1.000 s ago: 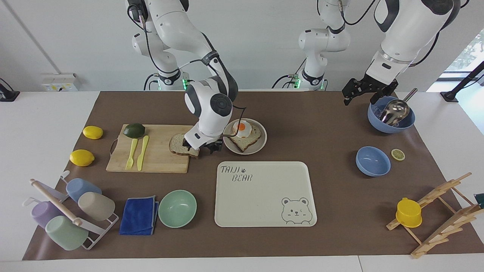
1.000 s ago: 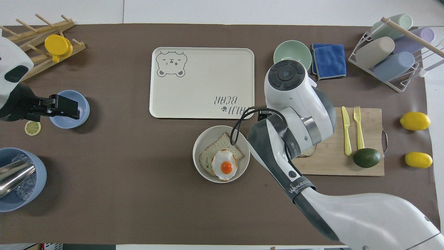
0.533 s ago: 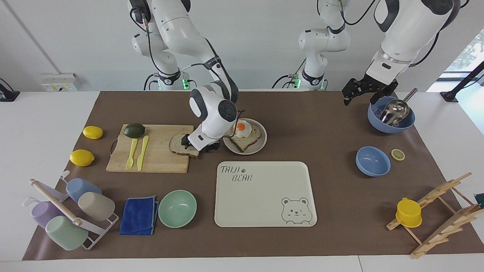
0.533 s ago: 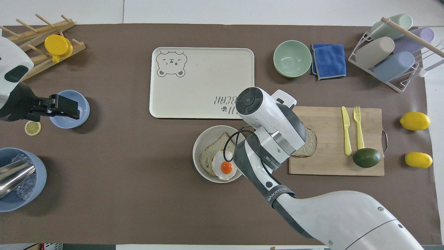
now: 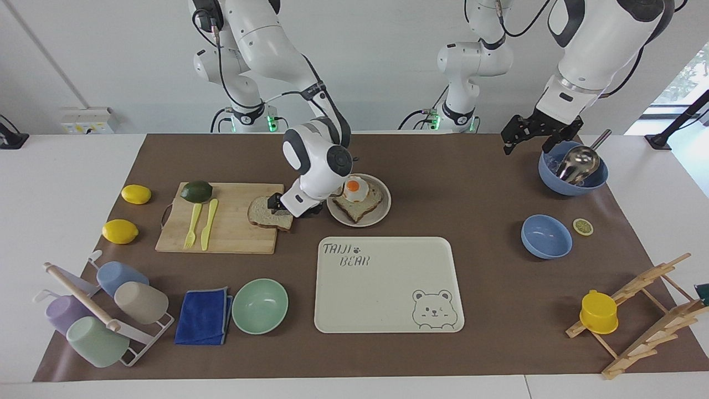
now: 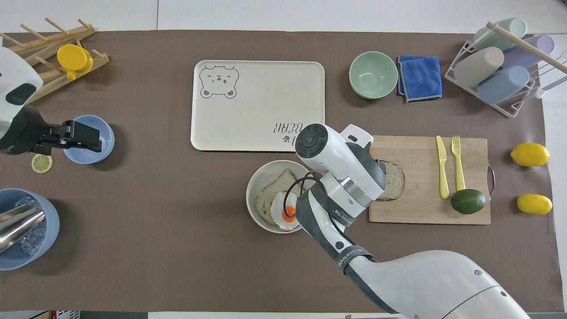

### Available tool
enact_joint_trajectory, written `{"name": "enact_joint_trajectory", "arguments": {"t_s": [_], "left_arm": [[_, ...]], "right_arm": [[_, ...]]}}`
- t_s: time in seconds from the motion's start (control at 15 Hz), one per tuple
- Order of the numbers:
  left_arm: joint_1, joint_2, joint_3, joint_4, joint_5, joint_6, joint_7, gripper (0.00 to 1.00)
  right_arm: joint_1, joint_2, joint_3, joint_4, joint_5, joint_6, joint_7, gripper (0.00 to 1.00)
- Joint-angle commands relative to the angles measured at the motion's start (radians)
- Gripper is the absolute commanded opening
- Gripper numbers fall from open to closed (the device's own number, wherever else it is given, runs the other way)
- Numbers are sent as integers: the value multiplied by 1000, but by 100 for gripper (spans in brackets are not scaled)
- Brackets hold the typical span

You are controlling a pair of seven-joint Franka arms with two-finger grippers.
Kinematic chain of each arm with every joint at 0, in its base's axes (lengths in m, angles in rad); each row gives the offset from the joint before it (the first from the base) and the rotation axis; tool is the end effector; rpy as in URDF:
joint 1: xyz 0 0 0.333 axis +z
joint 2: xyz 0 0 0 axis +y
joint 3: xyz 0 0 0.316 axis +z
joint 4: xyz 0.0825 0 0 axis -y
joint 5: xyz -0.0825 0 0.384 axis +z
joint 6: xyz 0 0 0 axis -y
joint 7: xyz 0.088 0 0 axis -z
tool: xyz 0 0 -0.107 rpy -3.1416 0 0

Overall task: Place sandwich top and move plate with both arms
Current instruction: 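Reach the right gripper to the bread slice on the cutting board, then grasp the bread slice with the right gripper and lift it, then carry the bread slice with the right gripper onto the egg plate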

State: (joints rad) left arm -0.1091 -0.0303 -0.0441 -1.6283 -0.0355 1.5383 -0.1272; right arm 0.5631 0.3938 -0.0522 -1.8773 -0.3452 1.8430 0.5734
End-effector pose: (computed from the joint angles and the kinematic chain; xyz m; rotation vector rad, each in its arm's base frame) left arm 0.5335 -0.0867 0.6114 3.1142 -0.0405 -0.0996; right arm 0.5211 0.2627 0.2793 2.6263 0.1363 -0.2616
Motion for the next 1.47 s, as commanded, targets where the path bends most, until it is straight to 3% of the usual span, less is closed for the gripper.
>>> {"name": "enact_joint_trajectory", "arguments": {"t_s": [0.0, 0.27, 0.47, 0.67, 1.0, 1.4], "left_arm": [[16, -30, -6, -30, -12, 6, 9, 100], [16, -30, -6, -30, -12, 6, 9, 100], [16, -30, -6, -30, -12, 6, 9, 100], [16, -30, -6, -30, -12, 6, 9, 100], [16, -30, -6, -30, -12, 6, 9, 100], [16, -30, -6, -30, -12, 6, 9, 100]], "right_arm": [[1, -33, 0, -33, -52, -22, -49, 84], [17, -44, 2, -57, -86, -24, -59, 50], [29, -43, 2, -33, -89, -54, -102, 0], [32, -36, 27, 24, -89, -105, -138, 0], [43, 17, 167, 260, -87, -292, -145, 0], [159, 19, 186, 267, 11, -225, -3, 0]]}}
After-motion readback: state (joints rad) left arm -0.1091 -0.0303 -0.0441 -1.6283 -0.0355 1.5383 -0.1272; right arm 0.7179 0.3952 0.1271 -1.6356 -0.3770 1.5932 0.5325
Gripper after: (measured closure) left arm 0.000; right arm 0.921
